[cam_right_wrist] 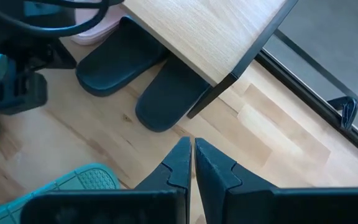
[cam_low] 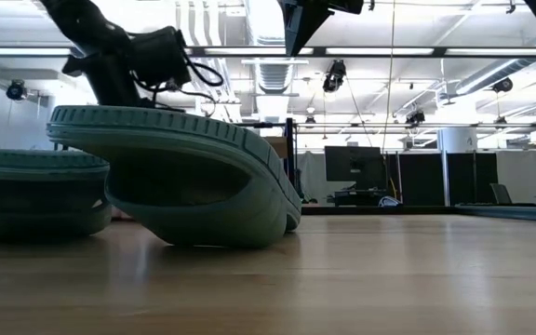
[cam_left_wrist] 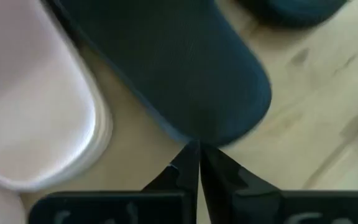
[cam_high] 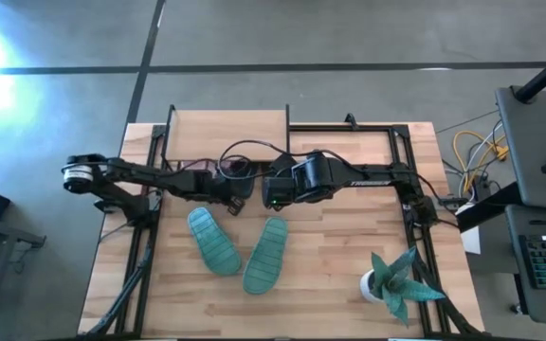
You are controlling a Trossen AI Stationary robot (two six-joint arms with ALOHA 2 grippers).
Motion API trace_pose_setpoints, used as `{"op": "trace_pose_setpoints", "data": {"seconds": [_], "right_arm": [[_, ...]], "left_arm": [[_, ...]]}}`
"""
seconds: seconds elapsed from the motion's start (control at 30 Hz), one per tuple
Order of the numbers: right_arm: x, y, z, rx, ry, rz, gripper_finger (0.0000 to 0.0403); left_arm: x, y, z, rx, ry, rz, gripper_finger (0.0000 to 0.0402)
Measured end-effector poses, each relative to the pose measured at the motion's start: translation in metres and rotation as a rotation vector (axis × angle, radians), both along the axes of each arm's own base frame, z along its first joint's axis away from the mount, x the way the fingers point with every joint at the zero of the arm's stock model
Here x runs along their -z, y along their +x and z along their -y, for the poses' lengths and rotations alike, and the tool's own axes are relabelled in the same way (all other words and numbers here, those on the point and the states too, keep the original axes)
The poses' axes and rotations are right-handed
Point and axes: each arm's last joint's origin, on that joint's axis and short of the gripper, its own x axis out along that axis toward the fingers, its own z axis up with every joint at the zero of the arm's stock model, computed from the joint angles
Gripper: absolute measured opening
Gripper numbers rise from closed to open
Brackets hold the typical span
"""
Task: Pick and place slides into the shelf
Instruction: Adjust the black and pink slides under the shelf
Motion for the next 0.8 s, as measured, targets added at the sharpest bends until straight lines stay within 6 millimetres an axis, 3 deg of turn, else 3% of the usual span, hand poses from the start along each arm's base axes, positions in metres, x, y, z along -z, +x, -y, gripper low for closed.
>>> {"op": "trace_pose_setpoints", "data": {"seconds": [0.33,0.6,0.8], "right_arm": [[0.000,0.000,-0.001,-0.002,0.006,0.001,0.0013],[0.000,0.000,-0.005,-0.014,0.027,-0.001,0.0013],[0.000,0.000,-0.006,-0.017,0.026,-0.002,0.0013]], "left_arm": [[0.018,0.023,-0.006,0.030,-0.016,-0.062,0.0000],[-0.004,0.018,-0.013,-0.030,0.169,-0.029,0.0000],[-0.009,0.014,-0.018,-0.055,0.231,-0.054,0.0000]]}}
